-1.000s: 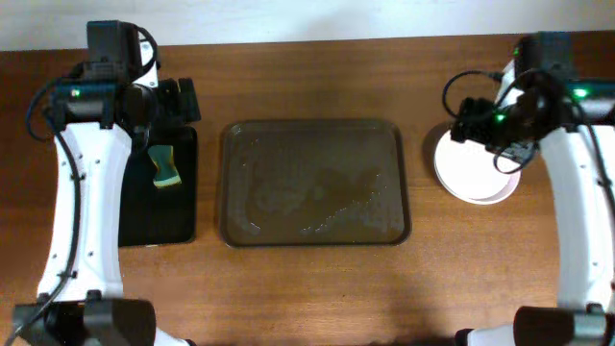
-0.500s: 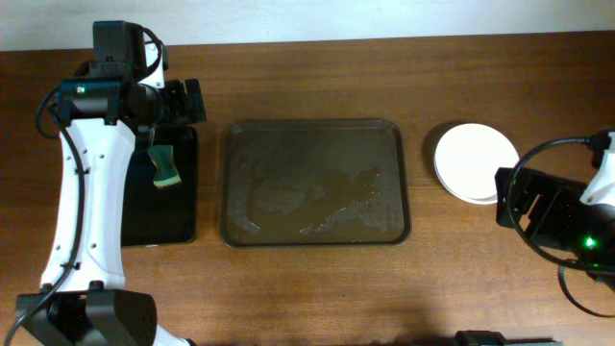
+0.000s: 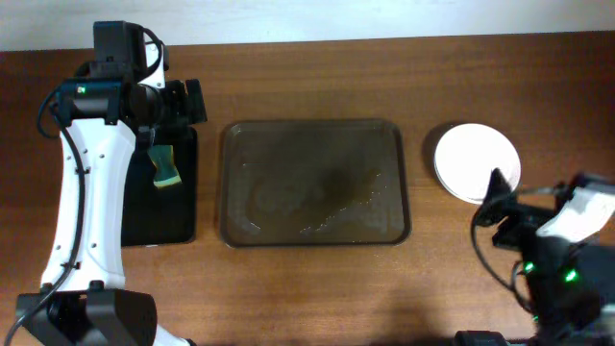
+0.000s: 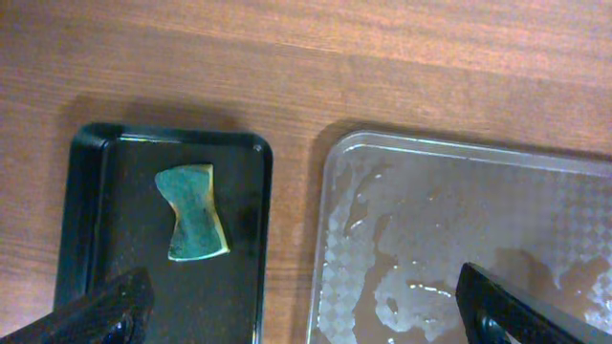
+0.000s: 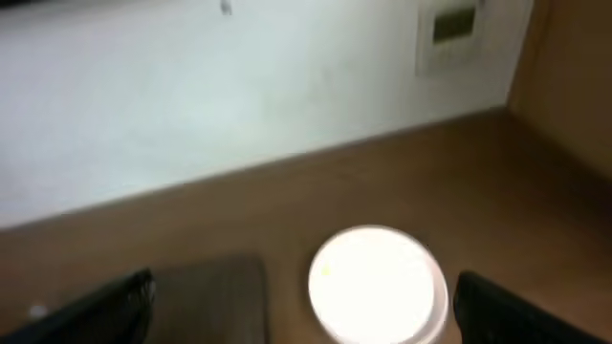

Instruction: Clean dirty plates on tray and stack at the side

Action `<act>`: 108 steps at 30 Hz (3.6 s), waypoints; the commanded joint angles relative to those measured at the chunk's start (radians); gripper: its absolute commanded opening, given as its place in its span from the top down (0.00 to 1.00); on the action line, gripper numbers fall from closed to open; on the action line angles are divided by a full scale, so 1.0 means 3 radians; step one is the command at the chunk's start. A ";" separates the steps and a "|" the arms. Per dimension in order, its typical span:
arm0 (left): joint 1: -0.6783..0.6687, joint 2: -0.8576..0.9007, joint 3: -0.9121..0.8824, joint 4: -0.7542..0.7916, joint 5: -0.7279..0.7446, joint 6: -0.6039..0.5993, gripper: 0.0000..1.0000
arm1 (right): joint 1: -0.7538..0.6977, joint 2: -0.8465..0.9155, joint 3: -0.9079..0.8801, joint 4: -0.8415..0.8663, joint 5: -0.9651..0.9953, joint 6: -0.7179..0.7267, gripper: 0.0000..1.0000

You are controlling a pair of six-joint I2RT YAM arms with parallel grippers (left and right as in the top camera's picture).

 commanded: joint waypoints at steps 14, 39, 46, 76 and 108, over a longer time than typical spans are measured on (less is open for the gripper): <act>-0.0003 0.0008 -0.0006 -0.0001 0.0023 0.0029 0.01 | 0.0313 -0.1663 -0.2927 0.2448 -0.0009 -0.0225 0.01; -0.0003 0.0008 -0.0006 -0.0013 -0.0131 0.0031 0.01 | 0.0313 -0.1656 -0.2954 0.1815 -0.0112 -0.0225 0.02; -0.0050 -0.0149 -0.0024 0.0027 -0.0148 0.0483 0.01 | 0.0313 -0.1656 -0.2954 0.1816 -0.0112 -0.0225 0.02; -0.0006 -0.5483 -0.5773 0.3362 -0.0150 0.1198 0.01 | 0.0313 -0.1656 -0.2954 0.1816 -0.0112 -0.0225 0.02; 0.0013 -0.5742 -0.6021 0.3454 -0.0140 0.1451 0.01 | 0.0313 -0.1656 -0.2954 0.1815 -0.0112 -0.0225 0.02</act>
